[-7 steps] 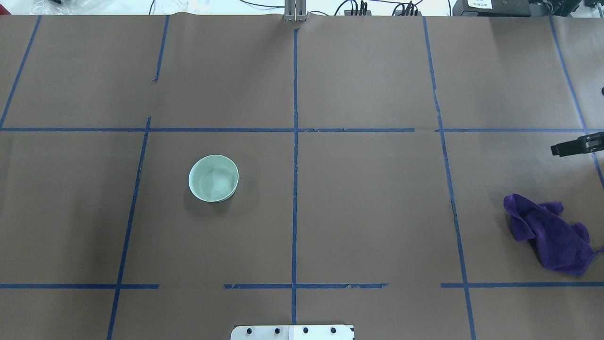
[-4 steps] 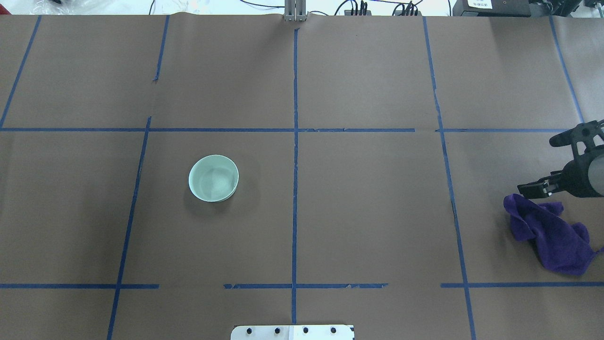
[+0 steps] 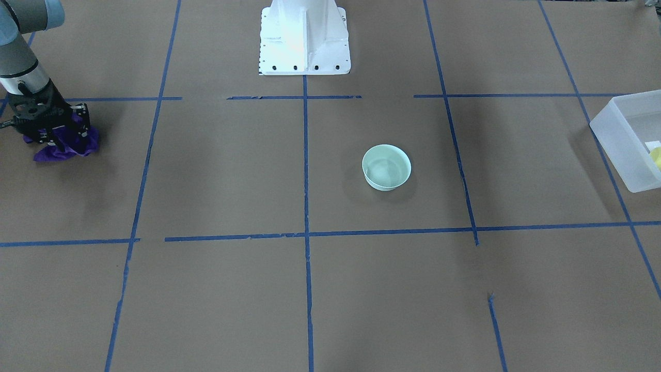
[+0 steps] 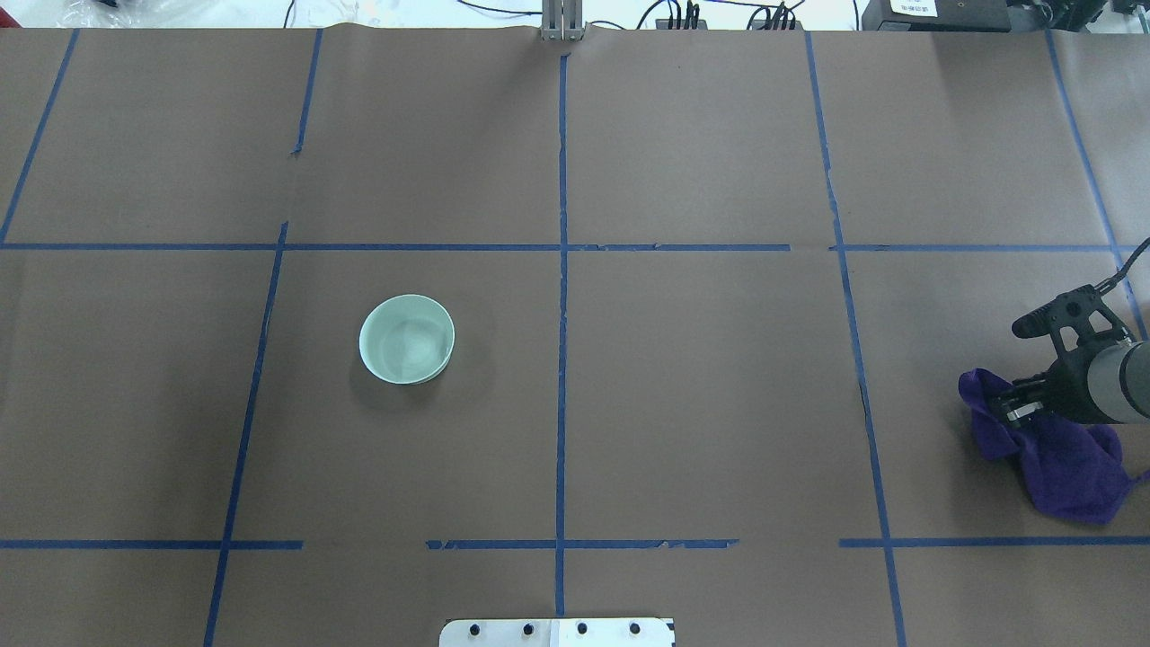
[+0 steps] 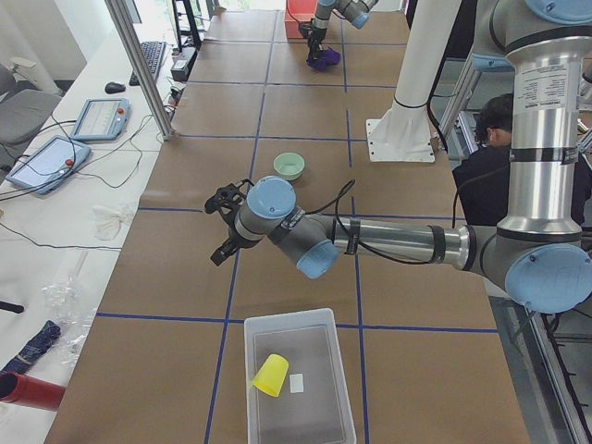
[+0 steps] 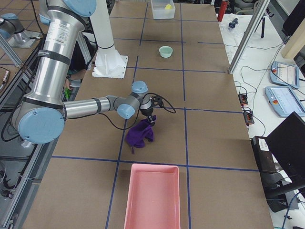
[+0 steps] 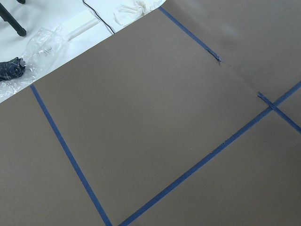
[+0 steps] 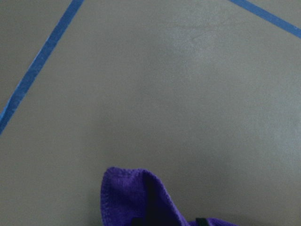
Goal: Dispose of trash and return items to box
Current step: 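Lower the right gripper onto the purple cloth and grasp it, then lift the purple cloth with the right gripper into the pink tray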
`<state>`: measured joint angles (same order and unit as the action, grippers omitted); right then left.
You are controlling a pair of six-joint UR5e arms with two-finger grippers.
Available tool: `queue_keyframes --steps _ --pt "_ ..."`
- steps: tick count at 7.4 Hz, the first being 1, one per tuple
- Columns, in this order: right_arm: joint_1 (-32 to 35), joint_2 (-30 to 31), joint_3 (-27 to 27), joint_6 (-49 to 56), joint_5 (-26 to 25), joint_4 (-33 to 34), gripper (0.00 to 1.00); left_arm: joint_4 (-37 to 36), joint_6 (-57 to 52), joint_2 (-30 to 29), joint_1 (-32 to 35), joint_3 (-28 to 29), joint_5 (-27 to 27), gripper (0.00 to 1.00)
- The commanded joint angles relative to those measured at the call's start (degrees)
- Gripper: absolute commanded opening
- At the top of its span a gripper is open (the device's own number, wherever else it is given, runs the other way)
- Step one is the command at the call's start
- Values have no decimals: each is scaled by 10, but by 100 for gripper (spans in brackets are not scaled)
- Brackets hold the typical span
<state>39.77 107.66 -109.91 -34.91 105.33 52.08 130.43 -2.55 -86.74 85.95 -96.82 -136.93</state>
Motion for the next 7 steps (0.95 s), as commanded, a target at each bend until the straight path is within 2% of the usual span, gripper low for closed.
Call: queue_keyframes --steps 1,2,3,4,6,7 --pt "-2 1 -4 2 0 1 0 0 0 0 0 0 -1 100" --pt "15 2 -20 5 13 4 0 0 0 1 1 -1 -1 100" --pt "76 3 -32 25 69 12 0 0 0 1 1 -1 -2 100" --pt "162 2 -50 87 145 51 0 0 0 1 1 -1 -3 100" --pt "355 -2 -107 319 250 227 0 1 0 2 1 -1 -4 100" --pt "438 -9 -132 460 268 342 0 1 0 3 1 -1 -4 100"
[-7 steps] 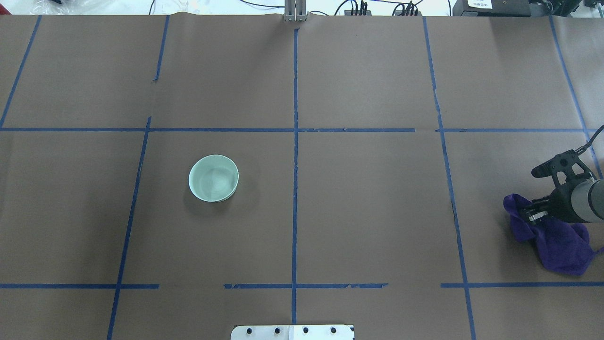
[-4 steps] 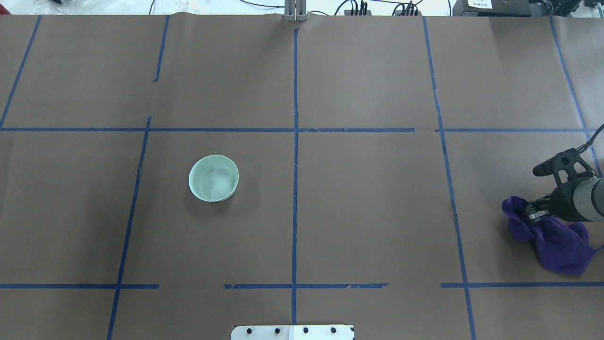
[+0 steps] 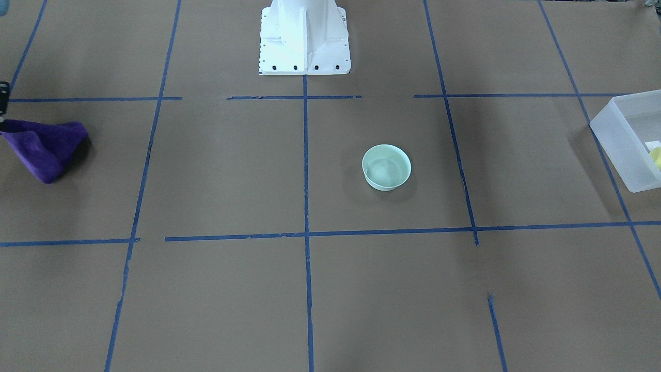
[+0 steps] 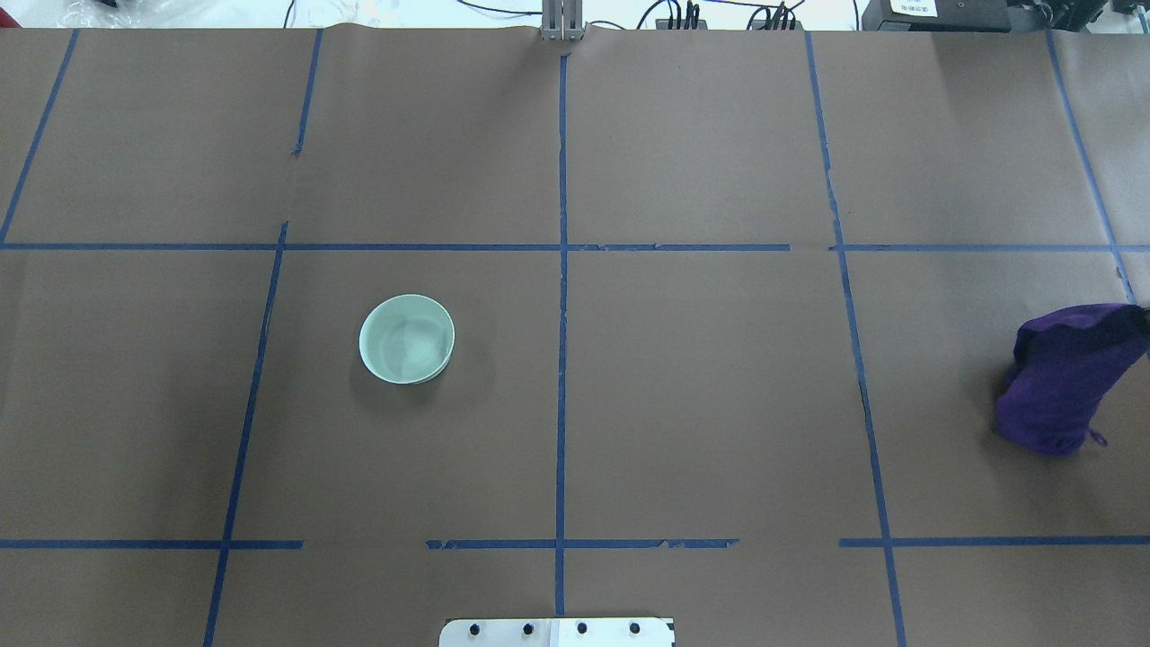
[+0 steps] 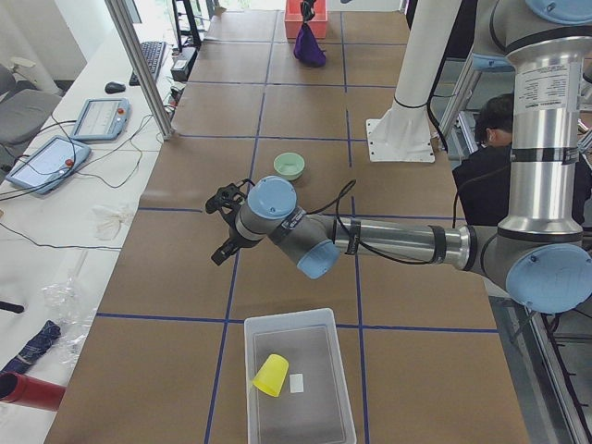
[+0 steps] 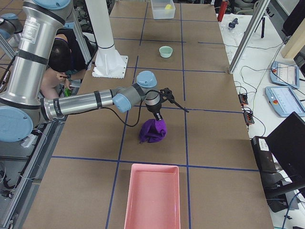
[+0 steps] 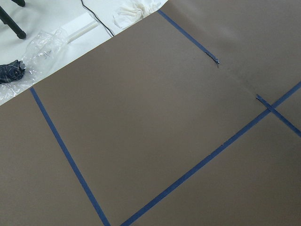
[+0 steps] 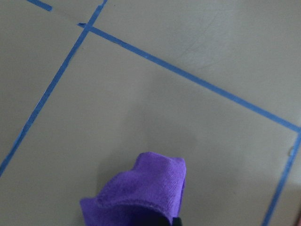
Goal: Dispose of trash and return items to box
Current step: 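Lift the purple cloth with the right gripper into the pink tray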
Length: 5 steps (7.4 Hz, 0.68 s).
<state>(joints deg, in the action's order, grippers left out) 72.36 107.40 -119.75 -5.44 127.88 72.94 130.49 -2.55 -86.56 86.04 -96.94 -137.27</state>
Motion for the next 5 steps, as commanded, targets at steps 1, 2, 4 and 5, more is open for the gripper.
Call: queue_keyframes --steps 1,2,4,5 --pt "193 -39 -41 298 43 255 0 0 0 1 0 -1 0 100" --pt "291 -105 -18 458 38 399 0 0 0 1 -1 -3 0 100" --pt "418 -260 129 681 7 552 0 0 1 0 -1 -4 0 100" --pt "448 -291 195 710 -6 551 0 0 1 0 -2 -4 0 100"
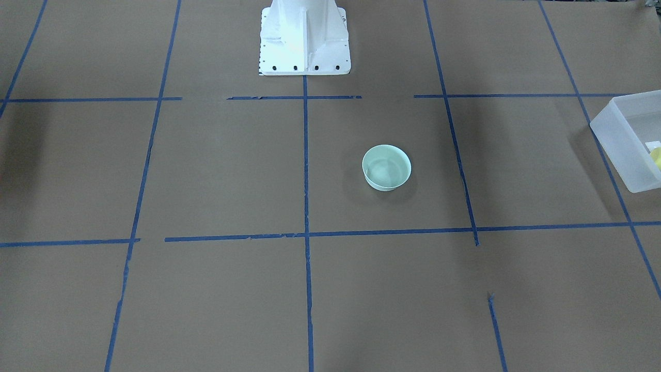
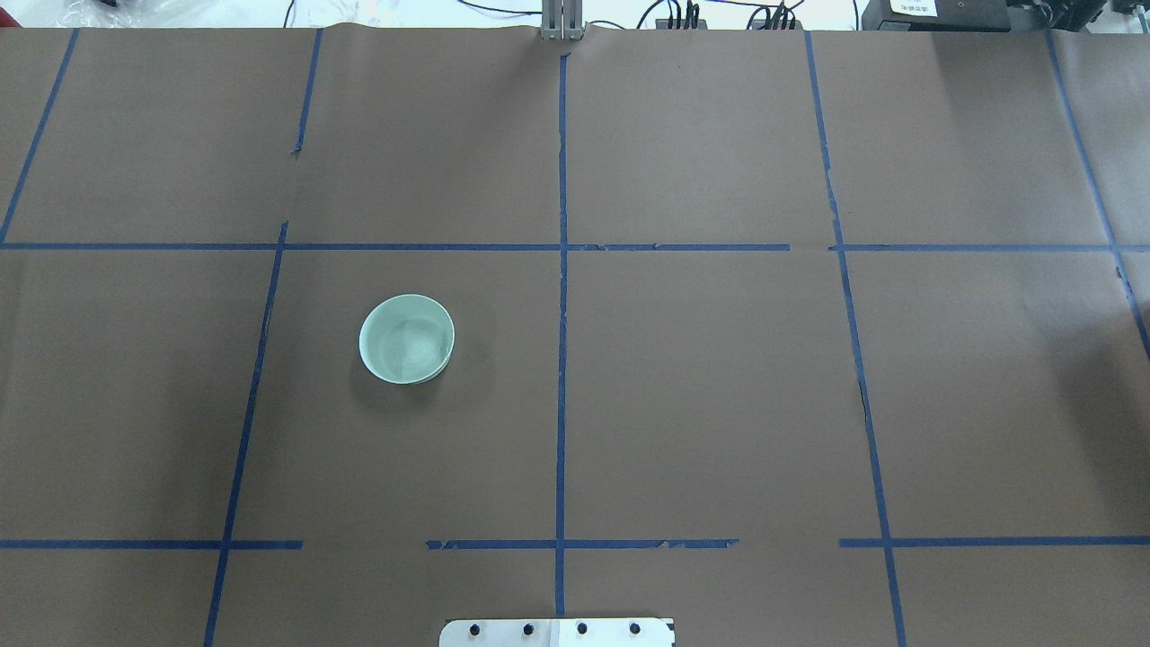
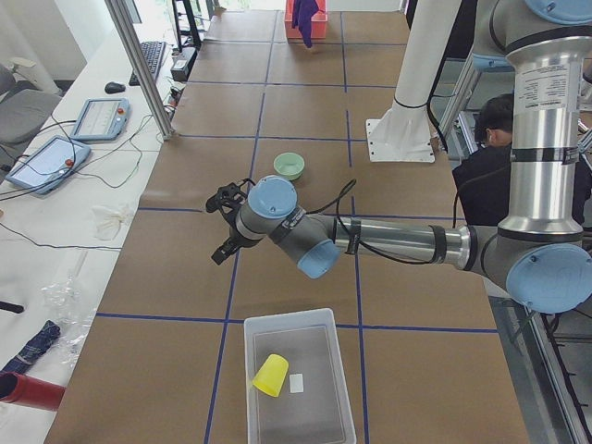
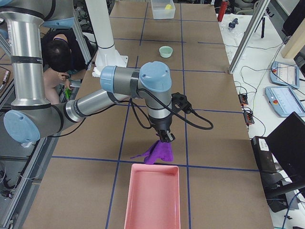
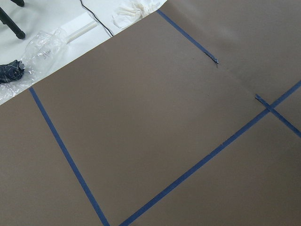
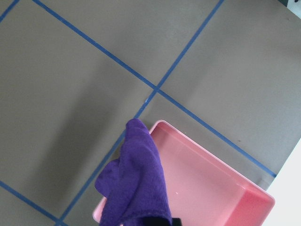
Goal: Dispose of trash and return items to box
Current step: 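Lift the purple cloth with the right gripper into the pink tray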
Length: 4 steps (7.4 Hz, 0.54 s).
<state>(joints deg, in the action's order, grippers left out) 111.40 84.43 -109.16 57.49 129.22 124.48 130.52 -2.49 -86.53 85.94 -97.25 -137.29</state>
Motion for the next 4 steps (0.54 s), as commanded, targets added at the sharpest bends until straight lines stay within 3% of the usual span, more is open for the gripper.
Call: queue_keyframes --steps 1,3,4 --pt "76 -61 117 84 -20 31 0 0 0 0 -1 -1 0 100" --pt "95 -19 120 79 -31 -11 0 1 5 -1 -1 -1 0 100" --pt "73 9 115 52 -20 -34 52 3 26 -1 -2 -8 1 100"
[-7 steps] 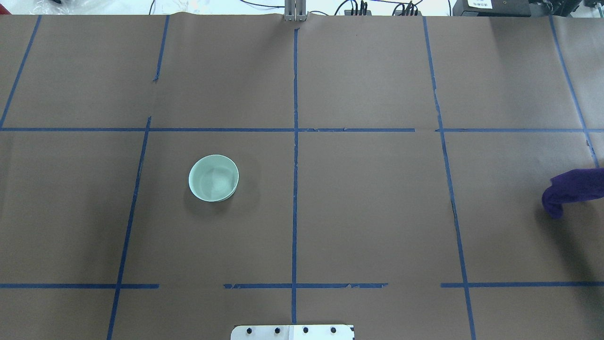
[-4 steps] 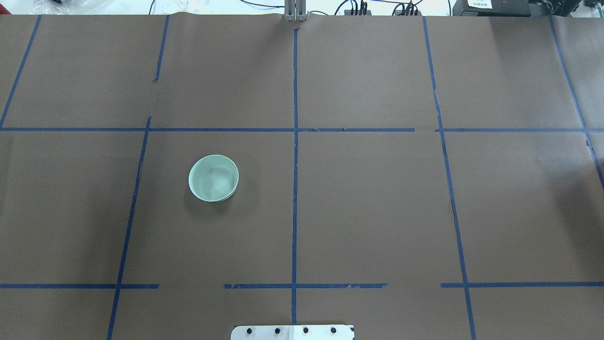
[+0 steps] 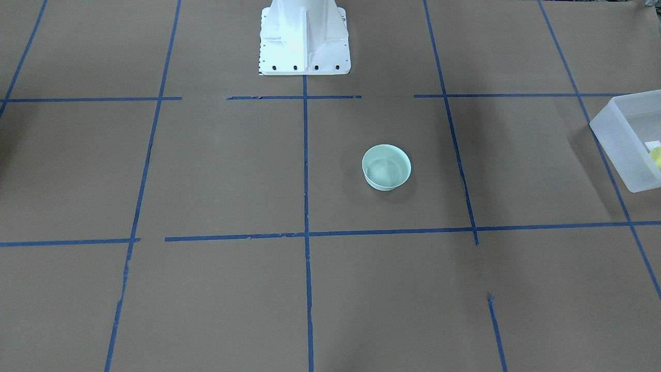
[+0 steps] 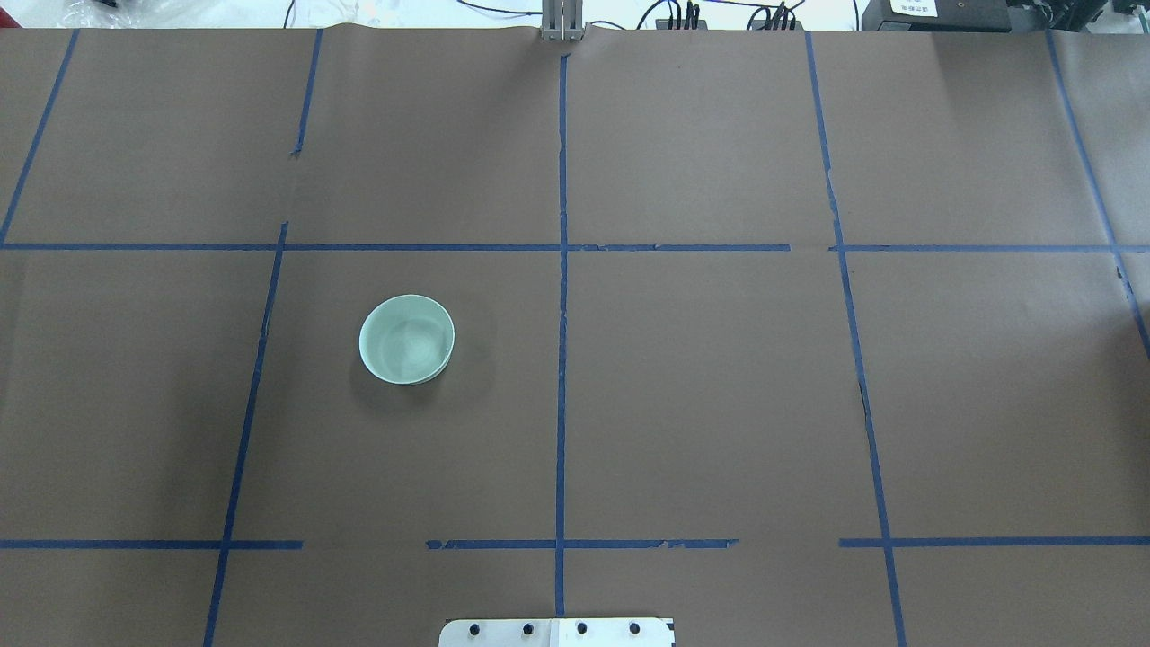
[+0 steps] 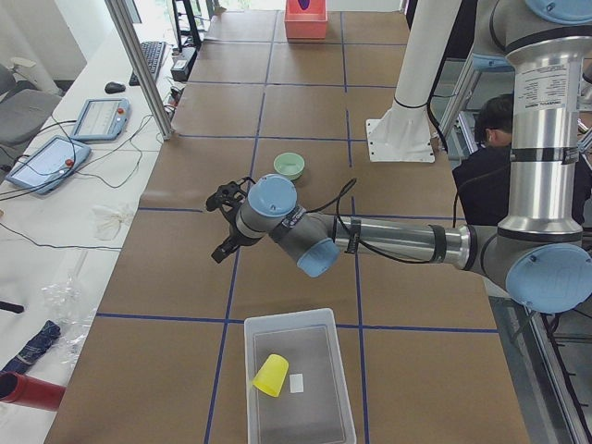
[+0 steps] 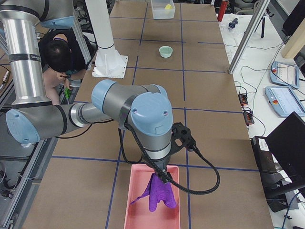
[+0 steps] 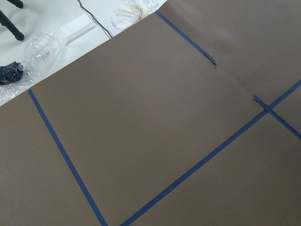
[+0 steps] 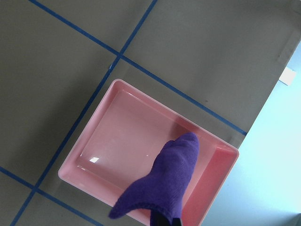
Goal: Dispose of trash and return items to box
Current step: 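Lift the purple cloth with the right gripper into the pink tray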
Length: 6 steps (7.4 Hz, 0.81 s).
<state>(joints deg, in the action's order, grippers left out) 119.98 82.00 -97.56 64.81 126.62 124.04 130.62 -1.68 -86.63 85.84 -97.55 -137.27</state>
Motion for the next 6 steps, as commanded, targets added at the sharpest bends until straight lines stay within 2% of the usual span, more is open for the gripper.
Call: queue_keyframes --steps 1,2,4,5,6 --pt "-38 44 -7 -69 40 -37 100 1 19 1 -3 -9 1 100" --pt "-68 51 -21 -143 73 -37 100 -1 47 0 -8 -11 1 100" --pt "-145 69 -90 -328 85 -62 99 -2 187 -16 -85 -48 8 100" --pt "-195 76 -112 -415 84 -91 100 -2 260 -27 -128 -68 35 100" --pt "-235 88 -112 -464 83 -145 100 -2 352 -44 -186 -82 81 100"
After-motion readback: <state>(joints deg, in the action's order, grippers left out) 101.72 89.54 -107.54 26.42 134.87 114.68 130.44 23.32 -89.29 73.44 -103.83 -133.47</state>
